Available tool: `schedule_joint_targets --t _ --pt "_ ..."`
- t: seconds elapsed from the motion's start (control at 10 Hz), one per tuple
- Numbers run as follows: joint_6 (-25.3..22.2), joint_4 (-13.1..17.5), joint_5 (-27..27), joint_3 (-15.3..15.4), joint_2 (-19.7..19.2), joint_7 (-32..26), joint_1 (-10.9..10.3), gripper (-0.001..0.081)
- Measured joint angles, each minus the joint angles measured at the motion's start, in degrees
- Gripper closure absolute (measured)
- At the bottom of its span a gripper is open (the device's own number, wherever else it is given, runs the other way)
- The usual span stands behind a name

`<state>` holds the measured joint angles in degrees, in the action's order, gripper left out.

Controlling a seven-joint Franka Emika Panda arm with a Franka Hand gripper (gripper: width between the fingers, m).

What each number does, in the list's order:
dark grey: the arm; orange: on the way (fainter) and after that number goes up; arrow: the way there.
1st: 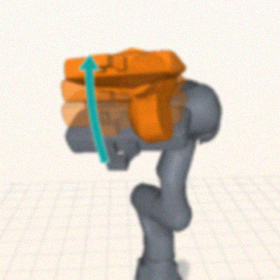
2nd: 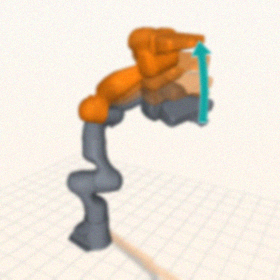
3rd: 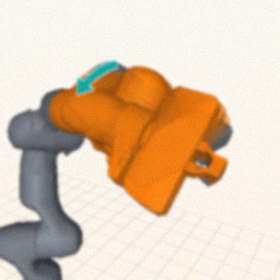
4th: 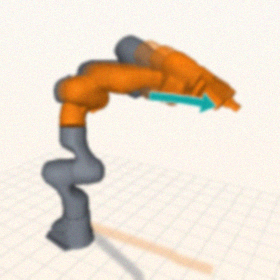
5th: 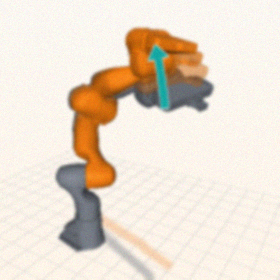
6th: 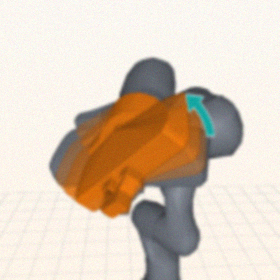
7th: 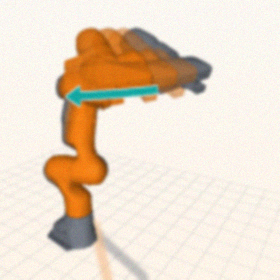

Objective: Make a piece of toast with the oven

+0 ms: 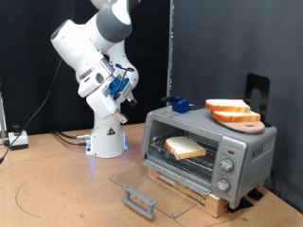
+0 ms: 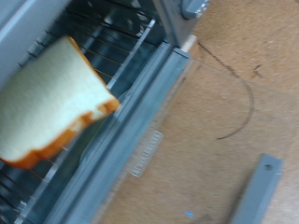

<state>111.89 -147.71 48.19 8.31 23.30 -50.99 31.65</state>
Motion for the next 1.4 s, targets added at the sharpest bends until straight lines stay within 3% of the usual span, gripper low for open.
schedule_joint_targets --t 0.3,0.5,0.7,1.0,1.2,1.3,1.4 --pt "-2.88 -0.12 1.68 0.04 0.16 20.45 0.47 -0.0002" --pt "-7.65 1.44 -7.07 -0.12 -1.36 30.57 2.77 -0.0002" --pt "-8.55 3.16 -11.90 -1.29 -4.39 31.70 5.10 -0.0002" --pt "-8.66 6.02 -12.54 -4.58 -9.13 27.52 7.02 -0.0002" --pt "-0.98 5.28 -8.12 -5.17 -10.22 21.92 7.15 -0.0002" --pt "-2.31 5.36 -8.90 -5.16 -10.23 22.68 7.17 -0.0002" --pt "-8.48 6.49 -12.49 -5.19 -10.68 25.83 7.30 -0.0002"
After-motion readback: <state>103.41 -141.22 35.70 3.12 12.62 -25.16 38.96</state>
